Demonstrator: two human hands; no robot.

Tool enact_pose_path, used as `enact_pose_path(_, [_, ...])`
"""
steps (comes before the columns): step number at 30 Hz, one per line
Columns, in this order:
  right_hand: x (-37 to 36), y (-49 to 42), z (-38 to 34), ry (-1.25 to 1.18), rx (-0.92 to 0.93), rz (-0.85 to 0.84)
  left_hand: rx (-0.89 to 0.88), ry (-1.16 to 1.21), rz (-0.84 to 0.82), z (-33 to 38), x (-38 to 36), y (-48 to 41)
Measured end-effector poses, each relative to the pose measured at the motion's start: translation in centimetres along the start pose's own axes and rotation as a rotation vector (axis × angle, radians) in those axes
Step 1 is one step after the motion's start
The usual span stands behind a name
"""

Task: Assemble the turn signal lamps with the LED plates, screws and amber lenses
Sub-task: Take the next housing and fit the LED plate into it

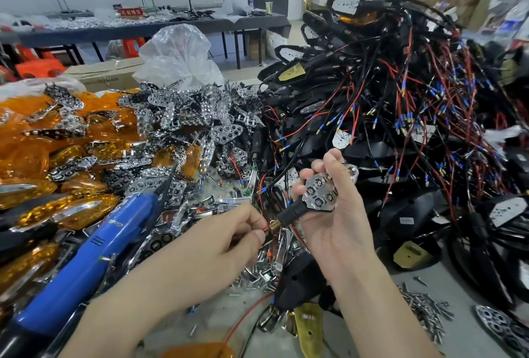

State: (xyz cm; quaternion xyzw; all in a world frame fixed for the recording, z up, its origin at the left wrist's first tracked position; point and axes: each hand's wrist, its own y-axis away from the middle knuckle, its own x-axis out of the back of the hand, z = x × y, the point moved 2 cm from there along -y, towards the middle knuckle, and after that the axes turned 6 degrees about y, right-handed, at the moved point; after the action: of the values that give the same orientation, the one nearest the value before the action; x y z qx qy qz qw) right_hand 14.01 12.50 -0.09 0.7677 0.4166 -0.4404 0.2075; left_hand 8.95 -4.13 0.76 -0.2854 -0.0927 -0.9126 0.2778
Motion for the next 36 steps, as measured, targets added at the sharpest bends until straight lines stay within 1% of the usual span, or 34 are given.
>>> enact_pose_path(3, [0.0,0.1,0.1,0.0,-0.014,-0.012,0.011,-0.012,0.042,-0.4,0.8,0.2])
enact_pose_path(5, [0.0,0.1,0.3,0.01,-0.02,-0.023,-0.016,-0.043,0.146,-0.2,1.3,0.1])
enact_pose_path(7, [0.0,0.2,0.4,0.018,-0.021,-0.034,-0.045,0.002,0.248,0.5,1.3,-0.1])
enact_pose_path(8, [0.0,0.2,0.5,0.021,-0.021,-0.042,-0.049,0.024,0.27,0.9,1.1,-0.2])
enact_pose_path(11, [0.0,0.2,0.9,0.032,-0.016,-0.061,-0.057,0.028,0.233,1.7,0.3,-0.3])
enact_pose_path(13, [0.1,0.2,1.0,0.052,-0.014,-0.074,-0.055,0.047,0.248,1.8,-0.1,-0.2])
enact_pose_path(16, [0.1,0.3,1.4,0.096,-0.029,-0.088,-0.039,0.138,0.317,2.0,-0.7,-0.3])
enact_pose_path(19, [0.1,0.6,2.2,0.119,-0.068,-0.12,0.014,0.266,0.298,2.1,-1.5,-0.7])
enact_pose_path(23, [0.0,0.7,2.7,0.155,-0.086,-0.138,0.067,0.357,0.325,1.9,-1.7,-1.0])
enact_pose_path(28, [0.1,1.1,3.0,0.15,-0.136,-0.157,0.084,0.342,0.276,2.0,-1.9,-1.2])
enact_pose_path(30, [0.2,1.2,3.1,0.142,-0.16,-0.159,0.1,0.384,0.269,1.9,-1.9,-1.2])
enact_pose_path(36, [0.0,1.1,3.1,0.118,-0.136,-0.145,0.1,0.415,0.249,1.8,-1.8,-1.2])
